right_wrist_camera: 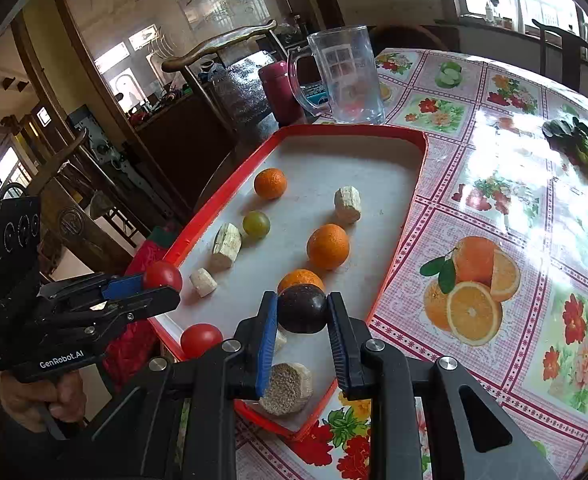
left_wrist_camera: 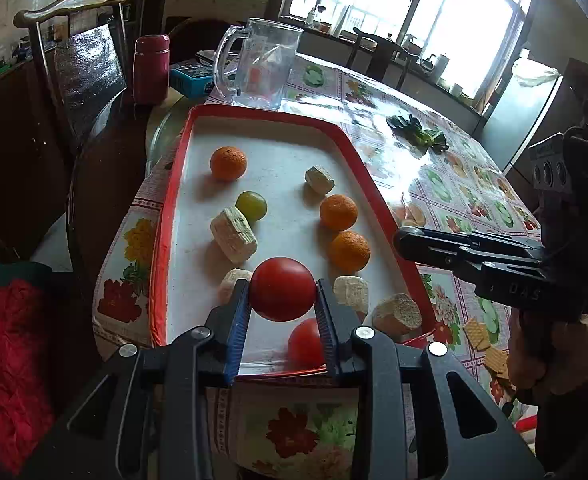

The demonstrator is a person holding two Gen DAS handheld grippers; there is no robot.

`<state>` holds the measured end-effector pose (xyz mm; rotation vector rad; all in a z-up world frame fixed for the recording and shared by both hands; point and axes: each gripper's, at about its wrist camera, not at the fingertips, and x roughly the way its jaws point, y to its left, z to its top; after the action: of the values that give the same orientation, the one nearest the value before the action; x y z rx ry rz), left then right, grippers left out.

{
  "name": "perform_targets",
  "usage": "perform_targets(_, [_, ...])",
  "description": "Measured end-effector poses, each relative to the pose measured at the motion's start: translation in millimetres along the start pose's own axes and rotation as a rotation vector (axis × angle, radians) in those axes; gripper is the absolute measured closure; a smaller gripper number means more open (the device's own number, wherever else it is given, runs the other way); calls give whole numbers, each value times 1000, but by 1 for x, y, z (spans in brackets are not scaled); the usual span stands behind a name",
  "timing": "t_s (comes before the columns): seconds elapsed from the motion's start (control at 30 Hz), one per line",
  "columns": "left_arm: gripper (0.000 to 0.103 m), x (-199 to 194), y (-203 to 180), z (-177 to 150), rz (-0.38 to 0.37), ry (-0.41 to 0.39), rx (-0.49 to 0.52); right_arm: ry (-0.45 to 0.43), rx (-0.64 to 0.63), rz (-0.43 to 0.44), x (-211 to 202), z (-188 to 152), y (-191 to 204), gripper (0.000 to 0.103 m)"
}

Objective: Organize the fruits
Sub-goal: 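Carry the tomato and dark plum over the tray, then open both grippers to release the tomato and plum into the tray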

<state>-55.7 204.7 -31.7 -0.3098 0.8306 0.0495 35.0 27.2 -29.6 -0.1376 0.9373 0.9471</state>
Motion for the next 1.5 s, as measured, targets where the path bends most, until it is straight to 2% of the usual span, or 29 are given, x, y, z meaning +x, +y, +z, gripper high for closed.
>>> perform_targets(0.43, [73,7,23,-2,23,13,-40,27,-10,-6,14,-2,4,78])
perform_targets(0.8, [73,24,20,-10,23,67,-18,43,-2,-8,23,-7,2,78])
perform_targets(1.17, [73,25,17,-11,56,73,1,53,7,-5,26,-8,1,71])
perform_targets(1.27, [65,23,15,-11,59,73,9,52,11,13,24,-7,1,65])
perform_targets(1.33, [53,20,14,-12,67,65,10,47,6,8,22,-8,2,60])
perform_targets(1.5, [52,15,13,-15,57,56,5,32,8,13,13,-9,0,57])
